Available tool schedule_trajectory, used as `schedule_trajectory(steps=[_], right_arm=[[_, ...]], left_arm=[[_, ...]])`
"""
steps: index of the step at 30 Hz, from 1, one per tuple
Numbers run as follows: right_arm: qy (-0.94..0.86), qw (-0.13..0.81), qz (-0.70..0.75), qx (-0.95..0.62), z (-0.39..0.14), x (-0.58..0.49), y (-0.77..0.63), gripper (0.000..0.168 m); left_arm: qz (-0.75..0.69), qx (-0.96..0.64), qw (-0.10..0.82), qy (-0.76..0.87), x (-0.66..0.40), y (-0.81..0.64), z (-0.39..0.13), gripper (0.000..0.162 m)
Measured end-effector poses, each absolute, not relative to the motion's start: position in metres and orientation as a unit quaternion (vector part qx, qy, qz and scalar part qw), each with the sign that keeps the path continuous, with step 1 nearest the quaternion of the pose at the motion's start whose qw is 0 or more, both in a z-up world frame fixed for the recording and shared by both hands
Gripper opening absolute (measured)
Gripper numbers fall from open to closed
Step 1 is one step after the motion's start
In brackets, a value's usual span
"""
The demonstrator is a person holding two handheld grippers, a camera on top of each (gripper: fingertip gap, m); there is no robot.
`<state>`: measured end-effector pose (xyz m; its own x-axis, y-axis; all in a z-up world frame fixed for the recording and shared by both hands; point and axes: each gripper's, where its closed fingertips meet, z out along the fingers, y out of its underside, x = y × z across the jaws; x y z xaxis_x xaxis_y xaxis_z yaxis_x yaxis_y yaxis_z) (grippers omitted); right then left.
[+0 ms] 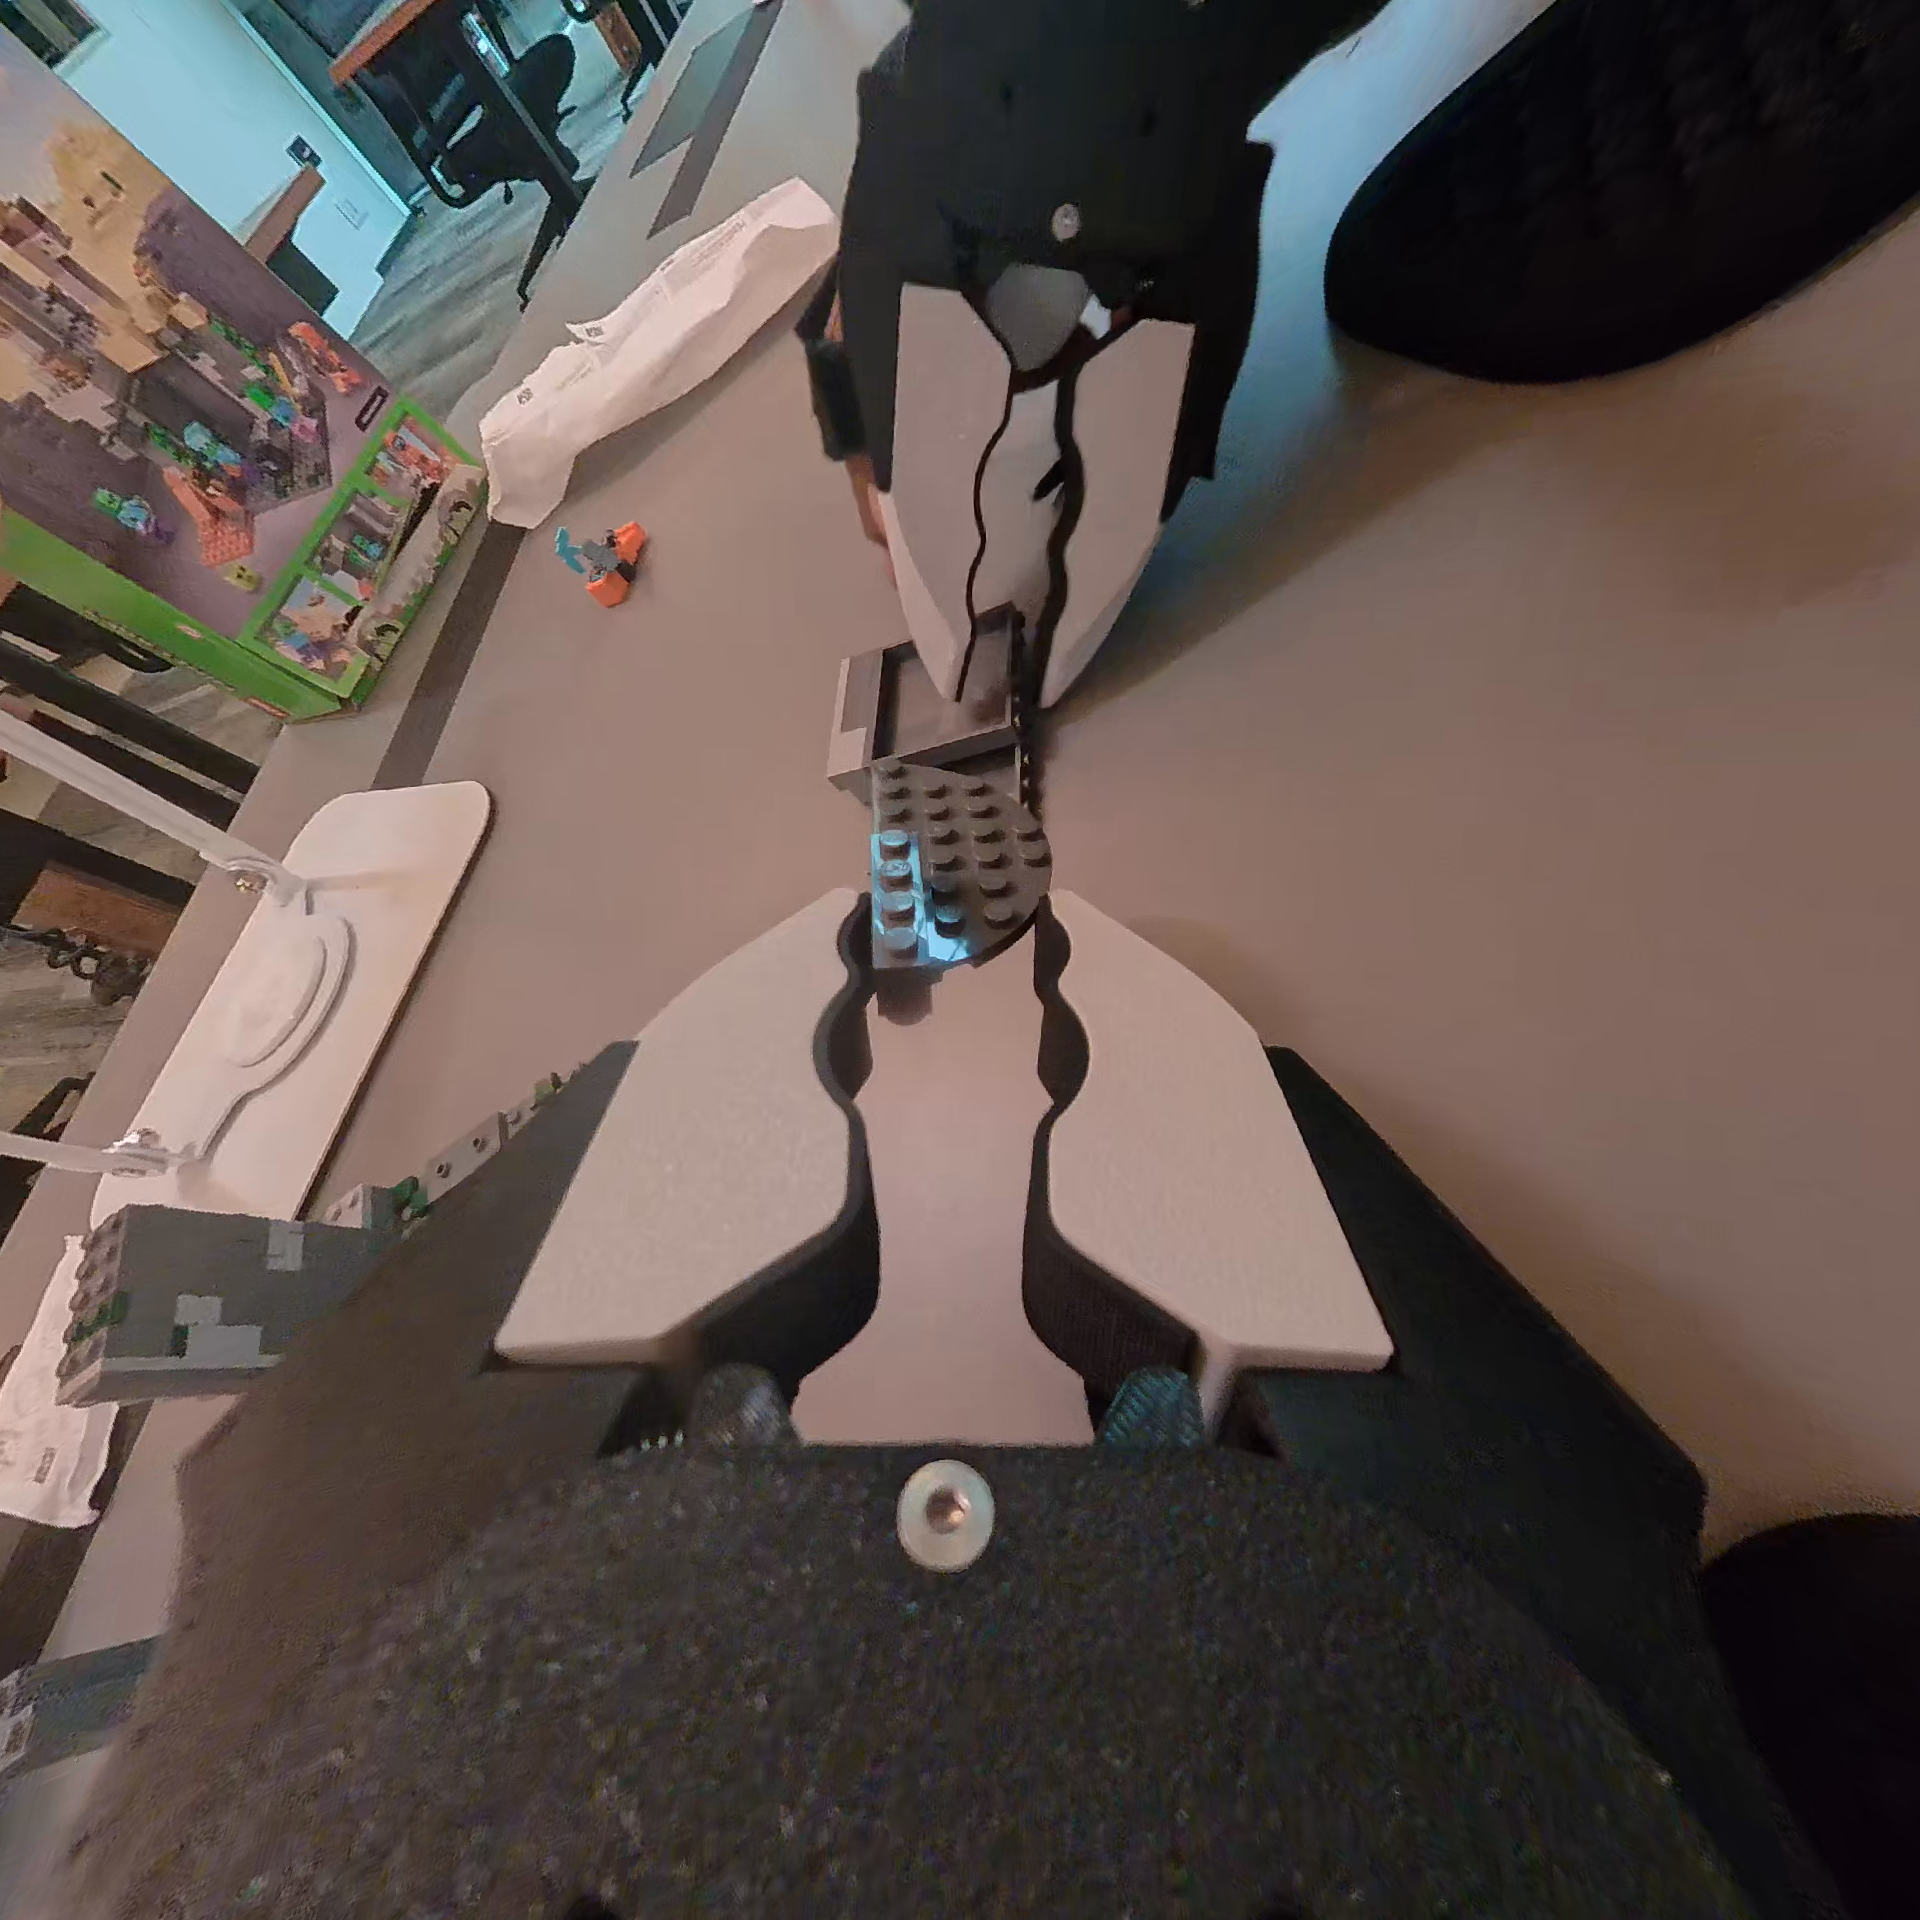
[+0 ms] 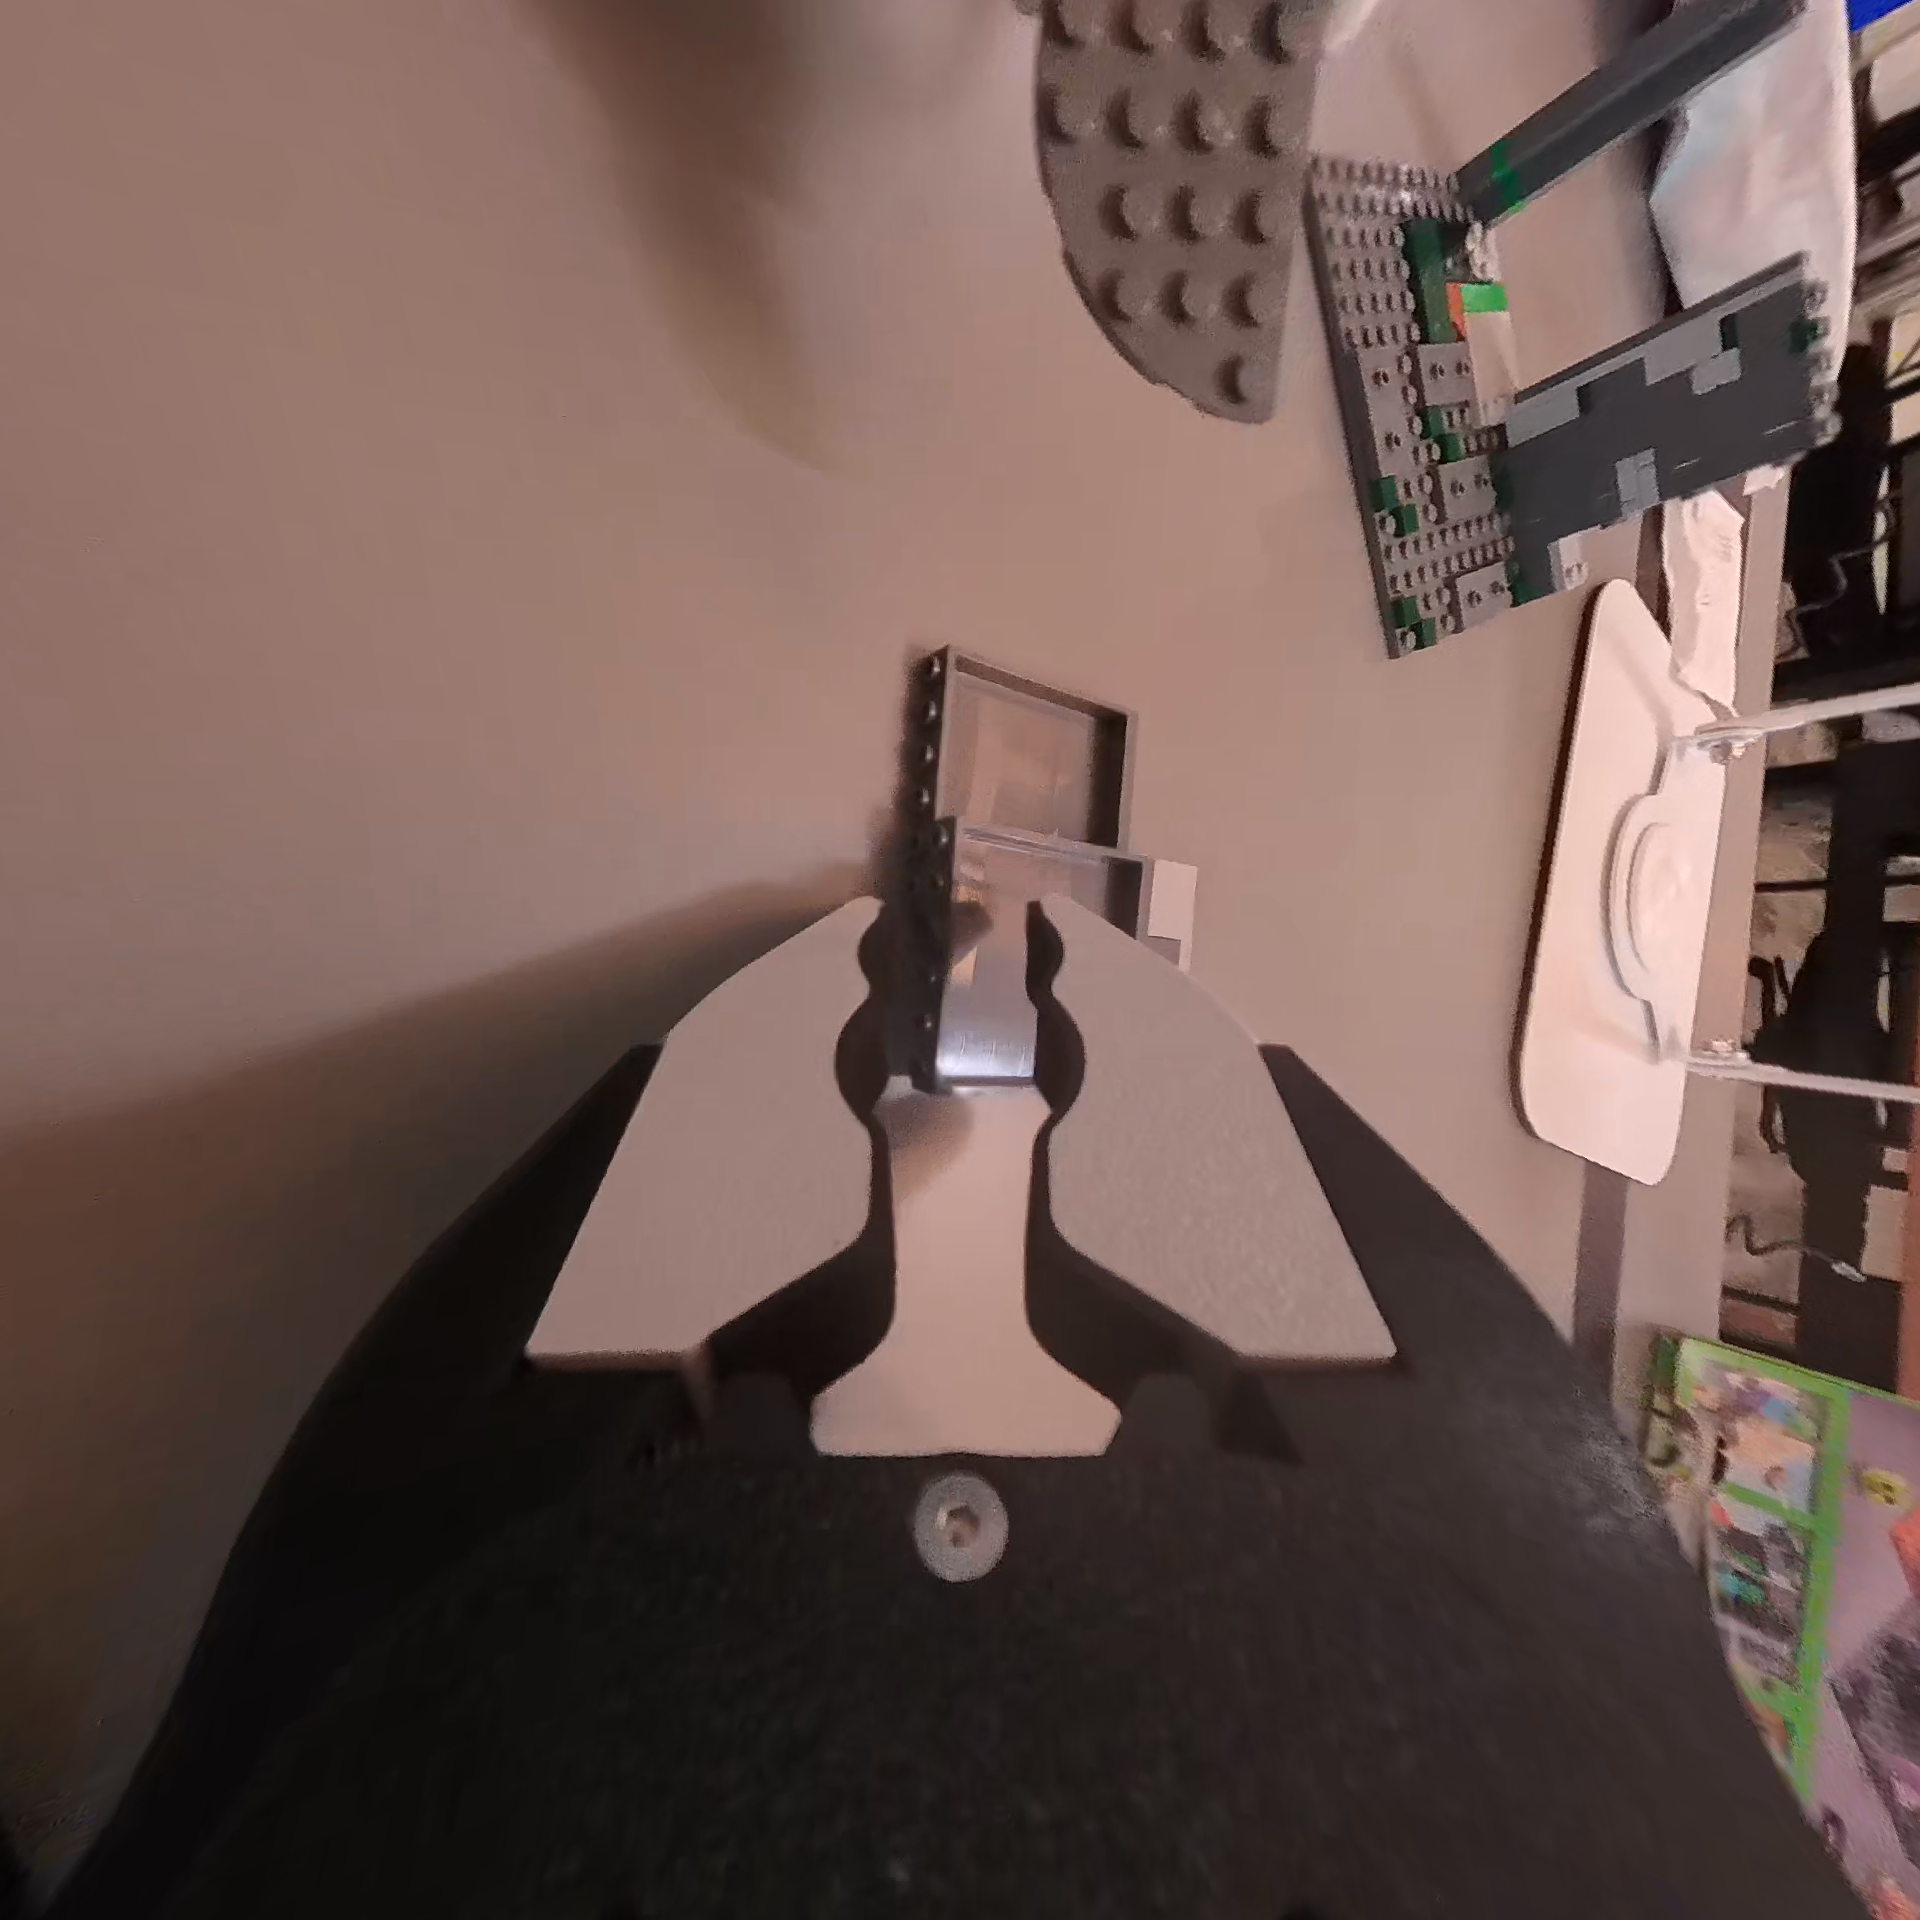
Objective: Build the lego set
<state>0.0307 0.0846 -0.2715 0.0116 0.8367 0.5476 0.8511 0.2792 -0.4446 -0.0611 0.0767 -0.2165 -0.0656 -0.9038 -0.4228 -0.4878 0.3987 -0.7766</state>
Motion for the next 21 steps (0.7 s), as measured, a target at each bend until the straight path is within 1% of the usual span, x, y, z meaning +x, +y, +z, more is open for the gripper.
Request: schedule_trajectory(steps=[2,4,11,15,21], right_arm=[[-0.706,0.39,0.001,-0.591,-0.274,0.031,0.089,0.013],[-0.706,0.403,0.004,-0.583,-0.275,0.031,0.095,0.011],[-0.723,0.396,-0.044,-0.564,-0.274,0.038,0.103,0.009],[-0.731,0.387,-0.078,-0.557,-0.27,0.05,0.106,0.021],[-0.749,0.408,-0.136,-0.504,-0.271,0.056,0.111,0.014]], left_arm=[[-0.225,-0.5,0.466,0.695,-0.061,0.075,-0.215,0.029],[-0.227,-0.5,0.466,0.694,-0.061,0.075,-0.215,0.029],[-0.231,-0.504,0.46,0.693,-0.062,0.075,-0.217,0.029],[-0.235,-0.506,0.456,0.694,-0.062,0.075,-0.219,0.029],[-0.238,-0.506,0.45,0.696,-0.062,0.074,-0.221,0.029]])
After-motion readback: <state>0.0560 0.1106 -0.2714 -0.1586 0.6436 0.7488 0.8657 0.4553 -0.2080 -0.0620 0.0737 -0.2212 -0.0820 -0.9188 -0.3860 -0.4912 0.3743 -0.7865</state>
